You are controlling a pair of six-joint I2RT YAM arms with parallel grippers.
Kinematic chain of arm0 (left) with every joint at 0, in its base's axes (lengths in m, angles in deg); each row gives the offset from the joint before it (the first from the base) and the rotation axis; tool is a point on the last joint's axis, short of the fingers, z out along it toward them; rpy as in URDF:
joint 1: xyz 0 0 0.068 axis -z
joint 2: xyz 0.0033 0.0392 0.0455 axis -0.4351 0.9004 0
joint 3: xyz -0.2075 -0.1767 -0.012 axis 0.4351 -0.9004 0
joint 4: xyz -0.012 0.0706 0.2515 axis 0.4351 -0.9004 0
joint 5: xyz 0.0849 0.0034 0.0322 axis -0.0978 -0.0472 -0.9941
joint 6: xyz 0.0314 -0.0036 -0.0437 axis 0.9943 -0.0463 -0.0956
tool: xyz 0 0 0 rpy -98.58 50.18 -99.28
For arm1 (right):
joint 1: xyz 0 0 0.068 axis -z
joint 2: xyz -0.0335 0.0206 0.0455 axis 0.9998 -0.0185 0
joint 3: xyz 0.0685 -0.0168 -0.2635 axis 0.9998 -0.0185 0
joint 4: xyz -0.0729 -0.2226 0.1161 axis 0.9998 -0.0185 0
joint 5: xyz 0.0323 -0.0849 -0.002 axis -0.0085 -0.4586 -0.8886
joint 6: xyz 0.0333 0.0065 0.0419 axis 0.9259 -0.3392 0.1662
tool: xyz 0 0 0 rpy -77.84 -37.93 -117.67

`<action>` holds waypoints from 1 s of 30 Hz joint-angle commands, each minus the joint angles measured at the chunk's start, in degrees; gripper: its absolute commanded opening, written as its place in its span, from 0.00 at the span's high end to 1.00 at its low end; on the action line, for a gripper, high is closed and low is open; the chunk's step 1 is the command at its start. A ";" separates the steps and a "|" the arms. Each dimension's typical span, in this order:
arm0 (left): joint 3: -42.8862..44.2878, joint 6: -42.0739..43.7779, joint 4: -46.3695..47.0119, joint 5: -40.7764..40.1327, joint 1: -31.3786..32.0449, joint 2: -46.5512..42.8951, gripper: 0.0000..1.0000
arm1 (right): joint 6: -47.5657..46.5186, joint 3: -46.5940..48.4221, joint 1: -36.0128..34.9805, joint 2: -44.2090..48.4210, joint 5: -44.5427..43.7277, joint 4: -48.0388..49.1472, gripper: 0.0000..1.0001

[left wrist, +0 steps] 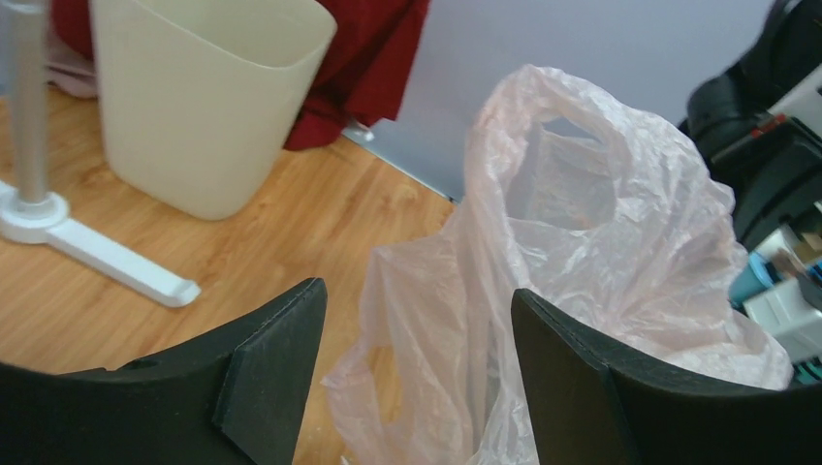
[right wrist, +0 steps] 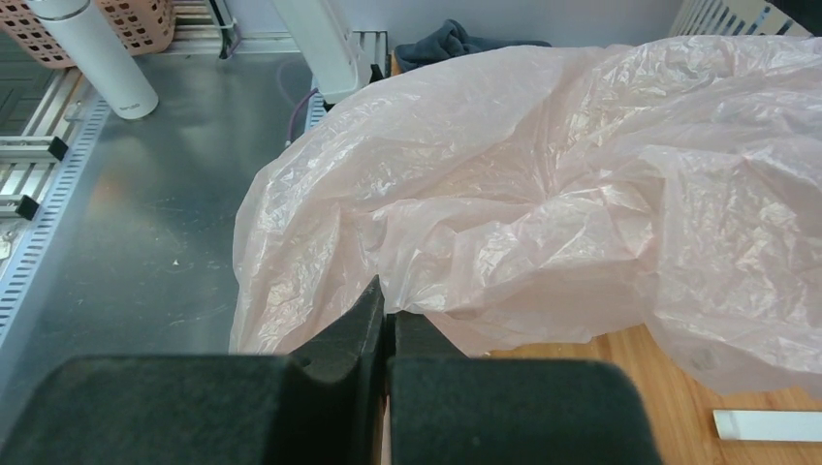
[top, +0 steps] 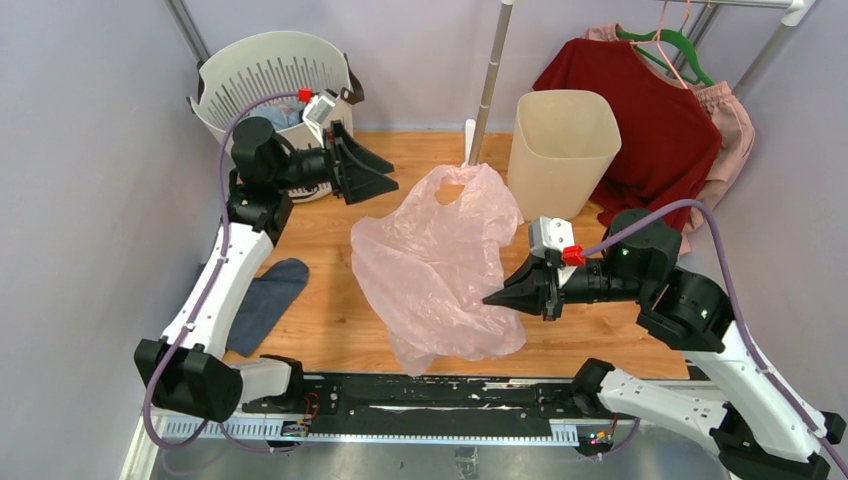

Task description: Put the trash bags into the trash bin

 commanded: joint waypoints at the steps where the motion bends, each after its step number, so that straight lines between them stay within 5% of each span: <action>1: -0.65 -0.83 1.77 5.09 3.20 -2.04 0.24 | 0.93 0.76 -0.80 0.25 3.42 -1.93 1.00; 30: -6.24 -0.02 1.73 5.81 10.70 -3.27 0.23 | 2.95 4.52 -0.77 4.48 7.56 -1.25 1.00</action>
